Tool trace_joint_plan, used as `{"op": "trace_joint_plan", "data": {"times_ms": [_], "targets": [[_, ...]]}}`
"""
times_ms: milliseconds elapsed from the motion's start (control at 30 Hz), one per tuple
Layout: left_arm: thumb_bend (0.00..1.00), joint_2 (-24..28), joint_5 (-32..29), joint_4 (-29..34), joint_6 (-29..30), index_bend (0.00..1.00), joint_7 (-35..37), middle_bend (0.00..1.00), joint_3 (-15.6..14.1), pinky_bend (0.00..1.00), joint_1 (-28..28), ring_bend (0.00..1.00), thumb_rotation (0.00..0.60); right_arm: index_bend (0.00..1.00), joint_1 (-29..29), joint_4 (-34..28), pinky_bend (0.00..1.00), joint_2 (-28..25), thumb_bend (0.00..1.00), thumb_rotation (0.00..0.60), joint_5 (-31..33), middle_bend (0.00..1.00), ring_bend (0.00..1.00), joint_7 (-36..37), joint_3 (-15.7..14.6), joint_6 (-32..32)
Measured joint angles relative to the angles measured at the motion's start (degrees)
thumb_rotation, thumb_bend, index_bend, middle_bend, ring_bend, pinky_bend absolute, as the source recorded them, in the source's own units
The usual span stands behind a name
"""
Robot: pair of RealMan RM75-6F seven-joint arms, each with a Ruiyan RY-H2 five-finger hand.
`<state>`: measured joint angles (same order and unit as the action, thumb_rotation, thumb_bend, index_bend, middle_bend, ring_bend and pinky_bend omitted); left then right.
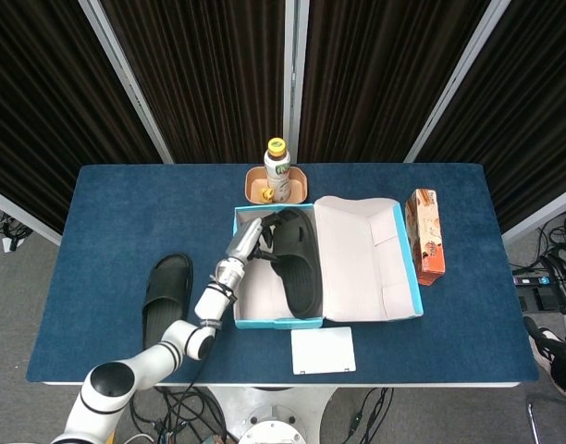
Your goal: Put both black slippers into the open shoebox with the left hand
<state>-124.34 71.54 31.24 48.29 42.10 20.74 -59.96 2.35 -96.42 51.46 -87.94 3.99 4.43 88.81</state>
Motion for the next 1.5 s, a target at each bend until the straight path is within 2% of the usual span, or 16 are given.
{"op": "trace_joint_plan", "data": {"times_ms": [433, 667, 700, 767, 800, 867, 900, 1000, 1200, 1400, 1500], "targets": [[0.0, -3.3, -0.3, -6.6, -2.0, 0.53, -2.3, 0.54, 0.2, 0.54, -1.2, 0.65, 0.6, 0.01, -0.1, 0.2, 0.04, 0.1, 0.16, 0.6, 0.1, 0.08, 0.0, 0.3, 0.0, 0.1], [0.0, -3.9, 0.6, -7.5, -1.9, 0.49, -3.2, 0.52, -0.4, 0.54, -1.7, 0.64, 0.6, 0.01, -0.2, 0.3, 0.04, 0.1, 0.16, 0.6, 0.1, 0.08, 0.0, 0.5, 0.0, 0.2], [0.0, -4.0, 0.6, -7.4, -1.8, 0.46, -3.2, 0.48, -0.5, 0.53, -1.7, 0.61, 0.6, 0.01, -0.3, 0.4, 0.04, 0.1, 0.16, 0.6, 0.1, 0.08, 0.0, 0.5, 0.0, 0.2], [0.0, -3.9, 0.9, -7.0, -1.7, 0.33, -3.1, 0.34, -0.6, 0.48, -1.7, 0.41, 0.6, 0.01, -0.3, 0.4, 0.04, 0.1, 0.16, 0.6, 0.1, 0.08, 0.0, 0.5, 0.0, 0.3], [0.0, -3.8, 1.0, -6.7, -1.6, 0.25, -3.0, 0.25, -0.7, 0.45, -1.7, 0.27, 0.6, 0.01, -0.3, 0.4, 0.04, 0.1, 0.16, 0.6, 0.0, 0.08, 0.0, 0.6, 0.0, 0.4], [0.0, -3.5, 1.2, -6.0, -1.3, 0.15, -3.0, 0.12, -0.7, 0.39, -1.7, 0.1, 0.6, 0.01, -0.4, 0.4, 0.04, 0.1, 0.16, 0.6, 0.0, 0.08, 0.0, 0.6, 0.0, 0.4], [0.0, -3.5, 1.3, -5.8, -1.0, 0.12, -3.2, 0.08, -0.7, 0.37, -1.7, 0.06, 0.6, 0.01, -0.4, 0.4, 0.04, 0.1, 0.16, 0.6, -0.1, 0.08, 0.0, 0.6, 0.0, 0.5], [0.0, -3.3, 1.5, -5.6, 0.5, 0.1, -4.5, 0.01, -0.7, 0.32, -1.7, 0.01, 0.6, 0.01, -0.5, 0.4, 0.04, 0.1, 0.16, 0.6, -0.2, 0.08, 0.0, 0.6, 0.0, 0.8], [0.0, -2.1, 2.2, -4.1, 2.8, 0.09, -8.6, 0.0, -1.2, 0.24, -1.0, 0.0, 0.6, 0.01, -0.6, 0.5, 0.04, 0.2, 0.16, 0.6, -0.5, 0.08, 0.0, 0.9, 0.0, 1.1], [0.0, 1.9, 3.0, 2.1, 4.2, 0.09, -14.0, 0.0, -2.5, 0.2, 1.0, 0.0, 0.6, 0.01, -0.5, 0.8, 0.04, 0.3, 0.16, 0.6, -1.1, 0.08, 0.0, 1.2, 0.0, 1.4], [0.0, 5.2, 3.0, 7.6, 5.2, 0.09, -18.8, 0.0, -3.2, 0.2, 2.8, 0.0, 0.6, 0.01, -0.5, 0.9, 0.04, 0.4, 0.16, 0.6, -1.2, 0.08, 0.0, 1.3, 0.0, 1.5]]}}
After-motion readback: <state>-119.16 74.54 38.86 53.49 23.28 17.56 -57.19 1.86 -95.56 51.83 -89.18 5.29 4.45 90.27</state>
